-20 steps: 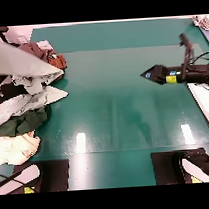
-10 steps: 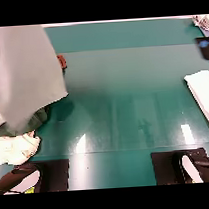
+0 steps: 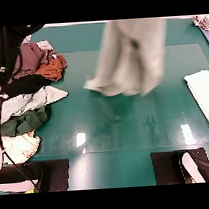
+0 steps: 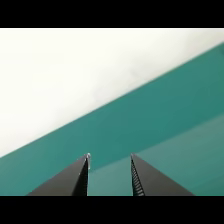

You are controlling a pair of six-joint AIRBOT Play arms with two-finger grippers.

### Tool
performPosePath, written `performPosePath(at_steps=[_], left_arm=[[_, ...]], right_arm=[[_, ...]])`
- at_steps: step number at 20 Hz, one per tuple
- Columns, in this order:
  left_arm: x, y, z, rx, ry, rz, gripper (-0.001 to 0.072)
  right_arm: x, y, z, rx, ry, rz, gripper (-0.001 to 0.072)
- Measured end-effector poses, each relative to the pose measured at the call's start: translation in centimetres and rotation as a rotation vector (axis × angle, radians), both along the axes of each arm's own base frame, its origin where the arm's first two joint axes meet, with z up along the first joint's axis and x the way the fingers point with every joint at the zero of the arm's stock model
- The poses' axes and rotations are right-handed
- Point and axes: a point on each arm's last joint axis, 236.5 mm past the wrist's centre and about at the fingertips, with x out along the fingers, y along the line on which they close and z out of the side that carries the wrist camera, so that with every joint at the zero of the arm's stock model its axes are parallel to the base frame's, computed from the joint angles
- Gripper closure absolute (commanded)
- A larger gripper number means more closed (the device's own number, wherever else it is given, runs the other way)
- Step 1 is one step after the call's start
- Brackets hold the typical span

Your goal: Fold the shirts.

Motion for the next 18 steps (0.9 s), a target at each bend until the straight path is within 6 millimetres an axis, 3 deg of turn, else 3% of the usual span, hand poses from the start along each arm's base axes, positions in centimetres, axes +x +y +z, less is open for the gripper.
performPosePath(at_steps=[4,5,7,9,12,14,15,18], left_arm=[[-1.1,-0.4,0.7,-0.041,0.013,-0.038,0.0688],[-0.9,-0.6,0.0,-0.024,0.019,-0.04,0.0688],[0.2,-1.8,-3.2,0.061,0.047,-0.061,0.0689],[1.6,-3.5,-9.0,0.209,0.106,-0.1,0.0688],[4.6,-3.5,-21.5,0.525,0.295,-0.118,0.0688],[5.8,-0.9,-29.1,0.745,0.433,-0.084,0.0688],[6.1,1.0,-31.8,0.835,0.487,-0.052,0.0688],[6.6,7.6,-36.6,1.053,0.614,0.076,0.0687]], right_arm=[[1.8,0.5,3.9,-0.044,-0.024,0.056,0.041],[2.2,0.8,4.3,-0.052,-0.013,0.077,0.041],[2.7,1.5,4.3,-0.064,0.026,0.125,0.041],[3.0,2.0,3.0,-0.08,0.094,0.162,0.041],[2.6,2.2,-0.1,-0.091,0.225,0.195,0.041],[1.8,2.2,-3.0,-0.076,0.32,0.201,0.041],[1.3,2.3,-4.3,-0.064,0.356,0.201,0.0409],[-0.5,3.0,-9.0,-0.012,0.462,0.205,0.041]])
